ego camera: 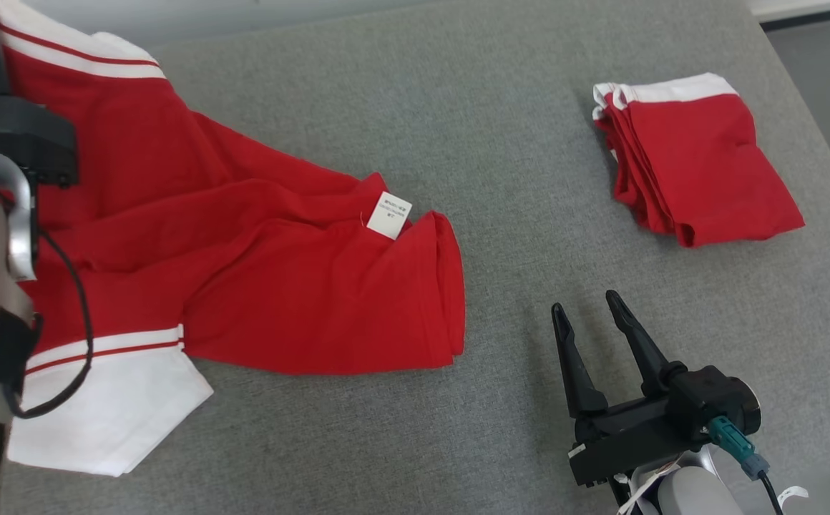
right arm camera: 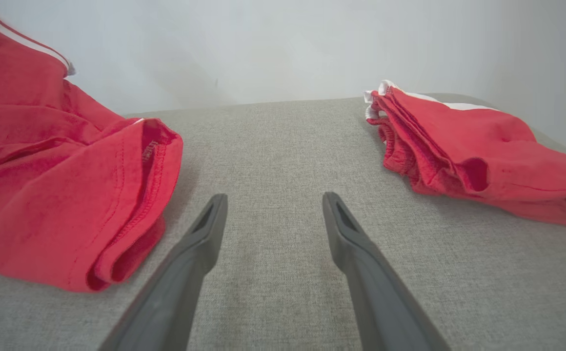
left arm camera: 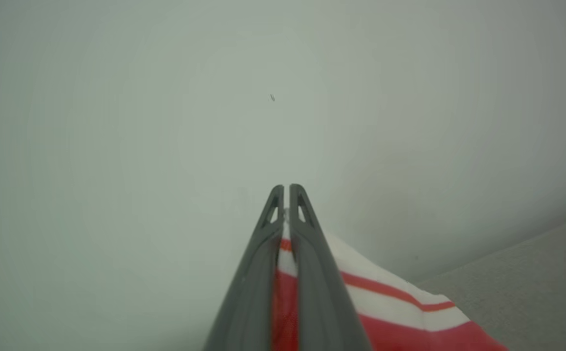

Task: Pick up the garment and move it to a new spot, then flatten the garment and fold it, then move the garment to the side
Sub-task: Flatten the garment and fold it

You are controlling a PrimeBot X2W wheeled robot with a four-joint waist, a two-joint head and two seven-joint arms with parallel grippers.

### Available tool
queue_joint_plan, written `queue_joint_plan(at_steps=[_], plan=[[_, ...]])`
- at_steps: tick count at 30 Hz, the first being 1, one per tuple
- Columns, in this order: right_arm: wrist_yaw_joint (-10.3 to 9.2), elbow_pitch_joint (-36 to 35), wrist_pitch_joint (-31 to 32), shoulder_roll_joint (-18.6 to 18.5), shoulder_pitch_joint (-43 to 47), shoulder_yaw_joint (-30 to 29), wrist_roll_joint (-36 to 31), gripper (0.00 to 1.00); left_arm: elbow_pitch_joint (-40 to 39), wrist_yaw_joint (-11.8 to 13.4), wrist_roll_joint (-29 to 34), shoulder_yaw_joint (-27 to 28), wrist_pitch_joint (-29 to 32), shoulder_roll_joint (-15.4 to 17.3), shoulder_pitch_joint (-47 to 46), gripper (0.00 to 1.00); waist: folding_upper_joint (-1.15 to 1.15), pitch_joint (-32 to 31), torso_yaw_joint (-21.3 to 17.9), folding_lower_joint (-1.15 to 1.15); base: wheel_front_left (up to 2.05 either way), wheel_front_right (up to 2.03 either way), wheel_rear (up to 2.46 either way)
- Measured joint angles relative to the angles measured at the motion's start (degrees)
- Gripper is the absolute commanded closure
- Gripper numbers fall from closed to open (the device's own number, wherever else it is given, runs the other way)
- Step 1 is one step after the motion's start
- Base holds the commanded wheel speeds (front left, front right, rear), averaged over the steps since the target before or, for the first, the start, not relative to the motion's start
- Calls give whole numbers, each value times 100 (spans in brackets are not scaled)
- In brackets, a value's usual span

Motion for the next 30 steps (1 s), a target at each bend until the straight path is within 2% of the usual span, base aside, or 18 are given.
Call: queue_joint_plan(at_steps=[1, 2, 7, 14, 17, 21, 26, 30], plan=[[0, -9, -1, 0, -2, -10, 0, 0, 89, 1, -8, -11, -1, -51, -19, 62, 0, 51, -22, 0, 0, 0, 0], [-1, -10, 0, -2, -4, -16, 3, 0, 172, 1, -82, 1, -1, -109, -27, 0, 0, 100, -39, 0, 0, 0, 0], [0, -12, 0, -1, -26, -71, -1, 0, 657, -155, -401, 47, -9, -408, -19, 0, 0, 279, 5, 1, 0, 0, 0], [0, -3, -1, 5, -101, -82, -74, 0, 924, -99, -1048, 463, -38, -704, 488, 0, 0, 284, 289, 0, 0, 0, 0], [0, 12, 0, 3, -93, -129, -123, 0, 858, -146, -1346, 626, 46, -779, 1010, 0, 0, 194, 474, 0, 0, 0, 0], [0, 33, 0, 3, -4, -248, -157, 0, 408, -144, -1642, 834, 141, -809, 1868, 0, 0, -12, 695, -1, 0, 0, 0], [0, 77, -1, 0, 97, -336, -185, 0, -400, 12, -1926, 1038, 328, -859, 3074, 0, -1, -308, 912, -1, 0, 0, 0], [0, 113, 0, 1, 140, -311, -158, 0, -1159, -43, -2284, 1162, 534, -1006, 3818, 0, -1, -544, 1027, -2, 0, 0, 0]])
